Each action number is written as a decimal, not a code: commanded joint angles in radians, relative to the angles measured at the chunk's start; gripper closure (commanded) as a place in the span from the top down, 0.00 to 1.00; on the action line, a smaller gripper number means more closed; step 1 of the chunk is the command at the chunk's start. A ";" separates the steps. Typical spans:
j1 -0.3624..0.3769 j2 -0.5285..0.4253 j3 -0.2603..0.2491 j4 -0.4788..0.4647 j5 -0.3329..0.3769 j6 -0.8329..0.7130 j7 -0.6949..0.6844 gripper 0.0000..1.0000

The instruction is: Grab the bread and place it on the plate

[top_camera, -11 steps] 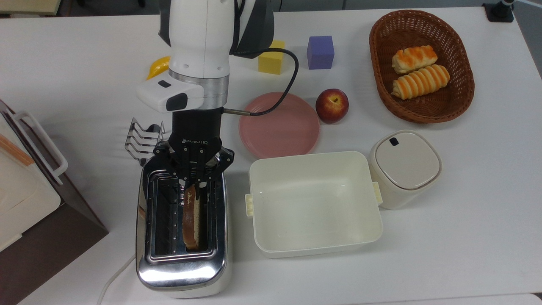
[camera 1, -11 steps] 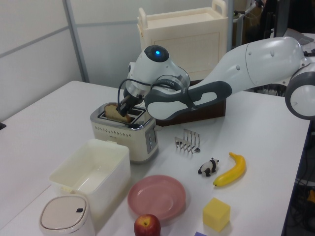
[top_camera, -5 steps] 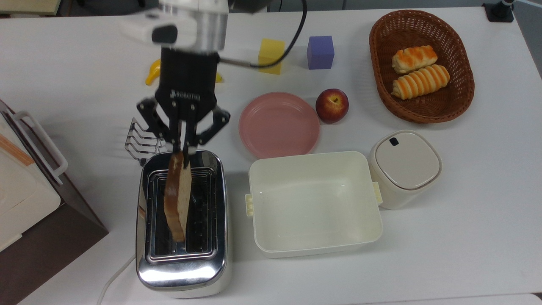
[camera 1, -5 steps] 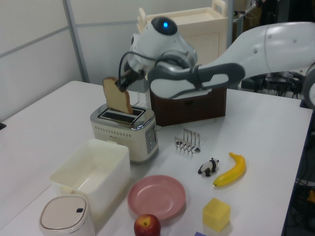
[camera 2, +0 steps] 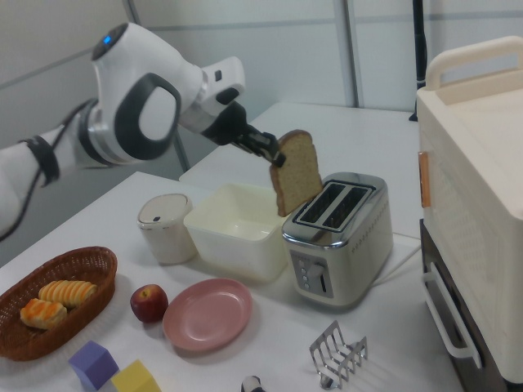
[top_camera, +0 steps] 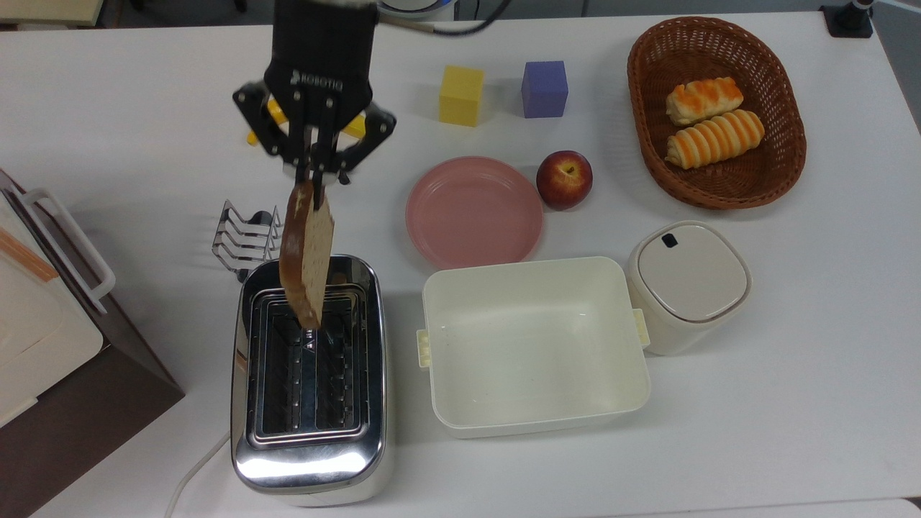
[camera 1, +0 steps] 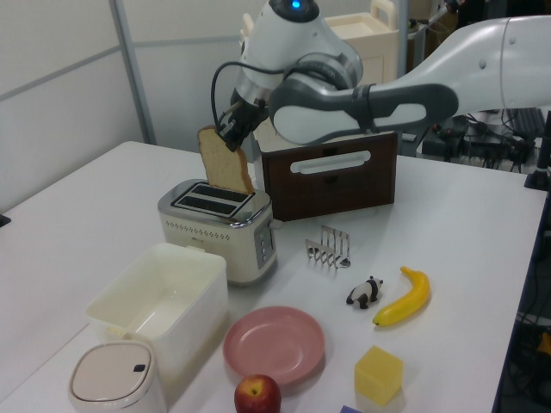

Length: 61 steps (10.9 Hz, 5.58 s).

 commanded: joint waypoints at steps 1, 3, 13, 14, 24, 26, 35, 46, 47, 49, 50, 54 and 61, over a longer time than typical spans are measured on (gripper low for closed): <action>0.041 -0.149 -0.004 -0.099 0.112 -0.242 -0.122 0.00; 0.097 -0.162 -0.001 -0.123 0.129 -0.409 -0.162 0.00; 0.154 -0.114 0.010 -0.233 0.120 -0.522 -0.179 0.00; 0.154 -0.108 0.010 -0.233 0.117 -0.507 -0.179 0.00; 0.167 -0.064 0.016 -0.247 0.085 -0.419 -0.179 0.00; 0.179 -0.064 0.016 -0.259 0.071 -0.419 -0.179 0.00; 0.191 -0.037 0.017 -0.275 0.001 -0.364 -0.165 0.00; 0.194 -0.036 0.017 -0.290 -0.058 -0.358 -0.128 1.00; 0.194 -0.036 0.017 -0.290 -0.058 -0.358 -0.128 1.00; 0.194 -0.036 0.017 -0.290 -0.058 -0.361 -0.128 1.00; 0.194 -0.036 0.017 -0.290 -0.058 -0.361 -0.127 1.00; 0.182 -0.056 0.017 -0.275 -0.050 -0.388 -0.073 1.00; 0.018 -0.214 -0.183 0.006 0.324 -0.646 -0.102 1.00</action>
